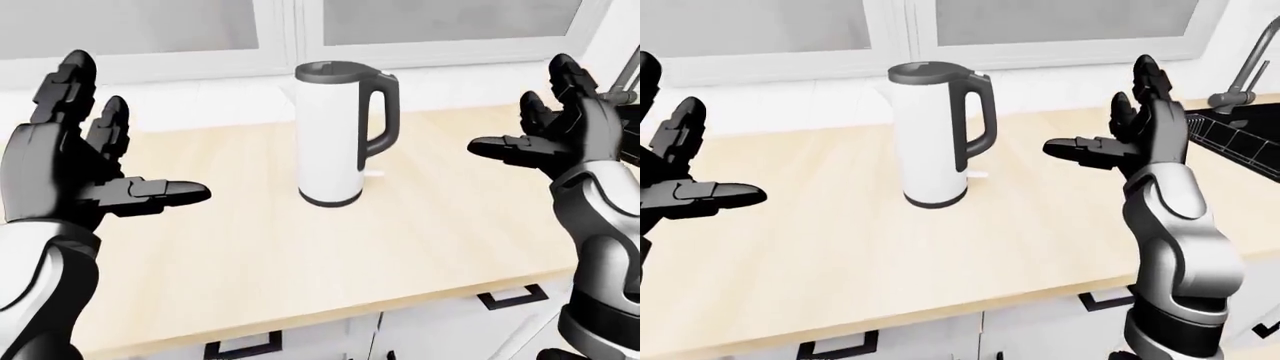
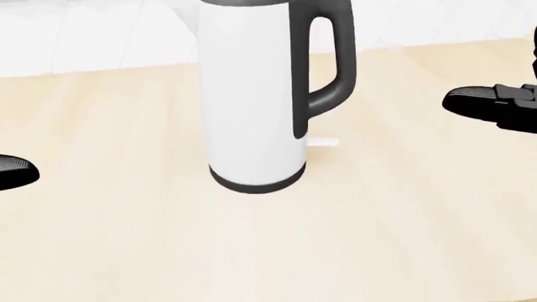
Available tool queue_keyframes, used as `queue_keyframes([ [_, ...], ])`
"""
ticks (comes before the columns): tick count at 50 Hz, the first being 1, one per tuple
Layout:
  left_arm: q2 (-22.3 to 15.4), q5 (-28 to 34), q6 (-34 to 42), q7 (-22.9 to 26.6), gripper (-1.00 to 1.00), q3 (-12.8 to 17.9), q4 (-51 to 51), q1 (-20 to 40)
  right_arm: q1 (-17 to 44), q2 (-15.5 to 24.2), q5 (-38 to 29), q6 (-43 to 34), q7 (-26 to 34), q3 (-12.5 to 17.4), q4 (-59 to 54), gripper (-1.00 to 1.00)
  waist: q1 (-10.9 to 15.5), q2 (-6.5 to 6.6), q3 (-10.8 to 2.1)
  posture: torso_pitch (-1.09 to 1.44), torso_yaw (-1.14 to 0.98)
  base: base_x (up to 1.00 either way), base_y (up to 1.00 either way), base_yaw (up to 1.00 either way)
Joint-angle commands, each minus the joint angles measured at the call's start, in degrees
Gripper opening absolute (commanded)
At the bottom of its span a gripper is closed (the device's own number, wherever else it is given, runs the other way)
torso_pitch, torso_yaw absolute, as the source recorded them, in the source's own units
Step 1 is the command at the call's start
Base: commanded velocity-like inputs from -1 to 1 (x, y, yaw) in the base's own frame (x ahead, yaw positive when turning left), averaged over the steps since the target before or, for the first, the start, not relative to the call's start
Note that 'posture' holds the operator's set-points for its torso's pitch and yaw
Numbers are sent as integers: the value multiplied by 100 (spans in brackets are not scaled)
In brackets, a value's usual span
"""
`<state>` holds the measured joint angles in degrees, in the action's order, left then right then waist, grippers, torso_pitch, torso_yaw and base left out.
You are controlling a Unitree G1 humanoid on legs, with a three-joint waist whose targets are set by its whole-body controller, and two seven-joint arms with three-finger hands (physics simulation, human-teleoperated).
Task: Press the button to open the lid of the electric kettle.
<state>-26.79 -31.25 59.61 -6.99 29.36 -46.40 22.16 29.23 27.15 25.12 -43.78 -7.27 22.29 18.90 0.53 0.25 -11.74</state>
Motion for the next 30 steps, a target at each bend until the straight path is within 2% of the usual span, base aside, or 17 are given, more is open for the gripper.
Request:
queue_keyframes([
  [1, -83, -5, -152, -16, 100, 53, -89, 135, 175, 88, -1, 150, 13, 57, 157, 100, 4, -7, -96, -36, 0, 0, 0, 0],
  [8, -98, -47, -145, -43, 100, 51, -81, 155, 202, 95, -2, 137, 20, 57, 143, 100, 32, -10, -392, -43, 0, 0, 0, 0],
  [17, -106, -61, -238, -47, 100, 29, -78, 131, 209, 94, -14, 139, 20, 51, 131, 100, 63, -17, -669, -52, 0, 0, 0, 0],
  [23, -85, -92, -271, -61, 100, 50, -93, 135, 202, 93, -38, 134, 29, 50, 131, 100, 79, -25, -758, -52, 0, 0, 0, 0],
  [30, -128, -138, -280, -93, 100, 18, -111, 140, 205, 73, -96, 167, 59, 9, 79, 100, 81, -30, -791, -52, 0, 0, 0, 0],
])
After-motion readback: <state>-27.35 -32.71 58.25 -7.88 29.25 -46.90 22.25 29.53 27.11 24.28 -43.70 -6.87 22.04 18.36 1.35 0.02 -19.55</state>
